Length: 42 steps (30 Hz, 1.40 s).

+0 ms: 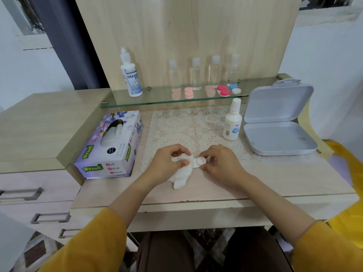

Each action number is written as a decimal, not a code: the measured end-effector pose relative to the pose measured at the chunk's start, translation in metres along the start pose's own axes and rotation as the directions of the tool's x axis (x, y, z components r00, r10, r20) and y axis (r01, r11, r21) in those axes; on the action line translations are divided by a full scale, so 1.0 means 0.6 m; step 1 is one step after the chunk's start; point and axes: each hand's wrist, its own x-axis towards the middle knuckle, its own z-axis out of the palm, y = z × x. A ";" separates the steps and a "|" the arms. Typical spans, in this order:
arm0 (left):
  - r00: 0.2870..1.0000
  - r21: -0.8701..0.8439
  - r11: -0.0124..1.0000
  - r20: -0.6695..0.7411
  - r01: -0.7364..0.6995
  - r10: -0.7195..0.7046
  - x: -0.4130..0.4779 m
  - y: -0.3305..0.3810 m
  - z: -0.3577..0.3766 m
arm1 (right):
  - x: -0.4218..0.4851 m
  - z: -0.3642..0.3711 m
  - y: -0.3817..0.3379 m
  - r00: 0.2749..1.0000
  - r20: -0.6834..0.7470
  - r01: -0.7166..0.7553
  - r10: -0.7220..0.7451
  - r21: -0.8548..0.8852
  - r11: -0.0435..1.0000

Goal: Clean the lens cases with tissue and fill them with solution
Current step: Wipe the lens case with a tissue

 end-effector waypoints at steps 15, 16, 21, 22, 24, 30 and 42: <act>0.829 0.498 0.731 -0.041 -0.467 0.558 0.002 -0.062 0.014 | -0.008 0.018 0.013 0.996 -0.073 0.054 -0.053 0.005 0.999; 0.822 0.504 0.715 -0.017 -0.484 0.569 0.002 -0.064 0.015 | -0.008 0.018 0.013 0.995 -0.076 0.058 -0.058 0.005 0.998; 0.804 0.493 0.699 0.001 -0.518 0.595 0.004 -0.068 0.018 | -0.009 0.022 0.015 0.994 -0.089 0.072 -0.070 0.011 0.997; 0.801 0.493 0.698 -0.003 -0.519 0.598 0.004 -0.068 0.019 | -0.009 0.022 0.015 0.993 -0.089 0.073 -0.072 0.010 0.997; 0.791 0.533 0.671 -0.005 -0.516 0.612 0.002 -0.068 0.021 | -0.008 0.024 0.016 0.993 -0.087 0.081 -0.080 0.008 0.997; 0.726 0.603 0.572 0.017 -0.555 0.687 0.007 -0.079 0.020 | -0.008 0.023 0.016 0.993 -0.087 0.081 -0.078 0.028 0.996; 0.750 0.600 0.613 -0.031 -0.515 0.660 0.003 -0.069 0.026 | -0.011 0.021 0.013 0.991 -0.113 0.075 -0.071 0.027 0.997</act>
